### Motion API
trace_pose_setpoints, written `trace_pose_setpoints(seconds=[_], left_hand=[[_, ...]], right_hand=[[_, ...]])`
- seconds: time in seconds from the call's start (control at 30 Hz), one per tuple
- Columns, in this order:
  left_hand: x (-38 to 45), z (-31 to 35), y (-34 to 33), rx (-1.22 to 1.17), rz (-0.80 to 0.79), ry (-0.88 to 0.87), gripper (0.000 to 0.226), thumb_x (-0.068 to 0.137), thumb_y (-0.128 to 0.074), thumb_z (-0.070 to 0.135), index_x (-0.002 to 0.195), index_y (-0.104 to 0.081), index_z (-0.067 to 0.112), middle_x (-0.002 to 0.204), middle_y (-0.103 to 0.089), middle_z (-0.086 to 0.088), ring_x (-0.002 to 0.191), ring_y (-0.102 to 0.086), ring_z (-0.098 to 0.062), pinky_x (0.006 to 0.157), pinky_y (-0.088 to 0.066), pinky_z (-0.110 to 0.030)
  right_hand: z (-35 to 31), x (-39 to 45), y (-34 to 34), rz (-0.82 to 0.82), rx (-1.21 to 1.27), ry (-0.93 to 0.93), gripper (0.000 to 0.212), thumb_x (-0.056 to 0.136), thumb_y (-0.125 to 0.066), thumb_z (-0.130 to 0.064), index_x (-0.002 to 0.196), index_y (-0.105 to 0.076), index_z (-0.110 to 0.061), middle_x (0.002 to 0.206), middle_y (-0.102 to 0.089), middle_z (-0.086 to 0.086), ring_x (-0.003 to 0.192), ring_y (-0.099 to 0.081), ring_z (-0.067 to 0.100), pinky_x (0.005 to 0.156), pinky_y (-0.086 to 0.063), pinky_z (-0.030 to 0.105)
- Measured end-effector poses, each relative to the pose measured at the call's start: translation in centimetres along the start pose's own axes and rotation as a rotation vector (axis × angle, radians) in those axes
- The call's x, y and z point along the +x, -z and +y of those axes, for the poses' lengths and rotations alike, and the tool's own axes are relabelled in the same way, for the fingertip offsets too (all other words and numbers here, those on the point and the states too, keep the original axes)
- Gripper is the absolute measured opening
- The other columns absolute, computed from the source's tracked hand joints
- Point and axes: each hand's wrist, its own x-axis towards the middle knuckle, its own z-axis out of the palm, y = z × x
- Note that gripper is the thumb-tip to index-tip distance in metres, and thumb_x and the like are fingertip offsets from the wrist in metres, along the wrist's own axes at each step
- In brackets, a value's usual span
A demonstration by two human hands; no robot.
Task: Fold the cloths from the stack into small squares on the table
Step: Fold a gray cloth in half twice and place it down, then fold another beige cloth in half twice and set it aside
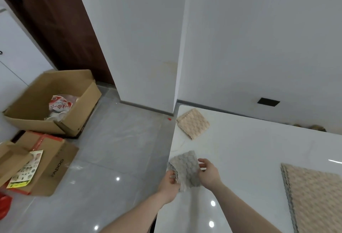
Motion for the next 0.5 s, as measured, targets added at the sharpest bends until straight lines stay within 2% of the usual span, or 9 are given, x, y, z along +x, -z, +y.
trace_pose_setpoints(seconds=[0.03, 0.07, 0.13, 0.2, 0.3, 0.4, 0.5], left_hand=[[0.5, -0.3, 0.3, 0.016, -0.01, 0.007, 0.041, 0.076, -0.067, 0.008, 0.114, -0.06, 0.02, 0.087, -0.072, 0.001, 0.077, -0.066, -0.014, 0.069, -0.056, -0.021], [0.9, -0.5, 0.5, 0.028, -0.026, 0.025, 0.046, 0.075, -0.069, 0.007, 0.119, -0.059, 0.017, 0.084, -0.071, 0.003, 0.075, -0.066, -0.012, 0.066, -0.054, -0.019], [0.9, -0.7, 0.9, 0.082, -0.058, 0.054, 0.045, 0.081, -0.073, 0.005, 0.12, -0.054, 0.019, 0.084, -0.068, 0.008, 0.072, -0.063, -0.004, 0.058, -0.045, -0.01], [0.2, -0.5, 1.2, 0.134, -0.07, 0.072, 0.049, 0.084, -0.077, 0.021, 0.121, -0.045, 0.024, 0.089, -0.066, 0.009, 0.074, -0.06, -0.003, 0.055, -0.041, -0.012], [-0.6, -0.3, 1.8, 0.227, -0.022, 0.055, 0.057, 0.086, -0.074, 0.043, 0.121, -0.03, 0.03, 0.102, -0.059, 0.004, 0.081, -0.057, -0.007, 0.059, -0.039, -0.017], [-1.1, 0.0, 2.2, 0.276, 0.036, -0.052, 0.041, 0.086, -0.071, 0.043, 0.116, -0.045, 0.03, 0.105, -0.059, 0.006, 0.085, -0.06, -0.008, 0.063, -0.044, -0.022], [-1.9, 0.9, 1.9, 0.298, 0.081, -0.17, 0.02, 0.09, -0.066, 0.024, 0.108, -0.058, 0.029, 0.104, -0.065, 0.006, 0.084, -0.061, -0.004, 0.072, -0.049, -0.021]], right_hand=[[0.0, 0.5, -0.3, 0.002, -0.006, -0.003, 0.041, 0.094, -0.059, -0.017, 0.135, -0.056, -0.015, 0.107, -0.066, -0.005, 0.087, -0.067, 0.012, 0.055, -0.05, 0.017], [-0.1, 0.8, -0.6, 0.005, -0.018, -0.003, 0.041, 0.095, -0.056, -0.016, 0.136, -0.055, -0.015, 0.111, -0.065, -0.004, 0.089, -0.066, 0.014, 0.061, -0.051, 0.018], [-0.1, 1.1, -1.0, 0.019, -0.047, -0.004, 0.04, 0.097, -0.051, -0.015, 0.136, -0.056, -0.016, 0.123, -0.065, 0.0, 0.096, -0.063, 0.017, 0.077, -0.053, 0.025], [0.1, 0.7, -1.0, 0.036, -0.067, -0.009, 0.042, 0.097, -0.051, -0.018, 0.139, -0.055, -0.018, 0.134, -0.062, 0.002, 0.108, -0.062, 0.019, 0.085, -0.049, 0.027], [1.0, -0.4, -0.2, 0.042, -0.11, -0.002, 0.049, 0.095, -0.056, -0.019, 0.144, -0.052, -0.021, 0.142, -0.053, 0.001, 0.129, -0.054, 0.021, 0.091, -0.044, 0.026], [2.6, -2.3, 1.4, 0.044, -0.105, 0.012, 0.05, 0.093, -0.056, -0.014, 0.143, -0.052, -0.024, 0.144, -0.05, -0.002, 0.132, -0.052, 0.019, 0.104, -0.046, 0.031], [4.7, -4.7, 3.6, 0.086, -0.083, 0.026, 0.048, 0.092, -0.057, -0.016, 0.139, -0.054, -0.03, 0.139, -0.052, -0.009, 0.129, -0.053, 0.016, 0.106, -0.047, 0.032]])
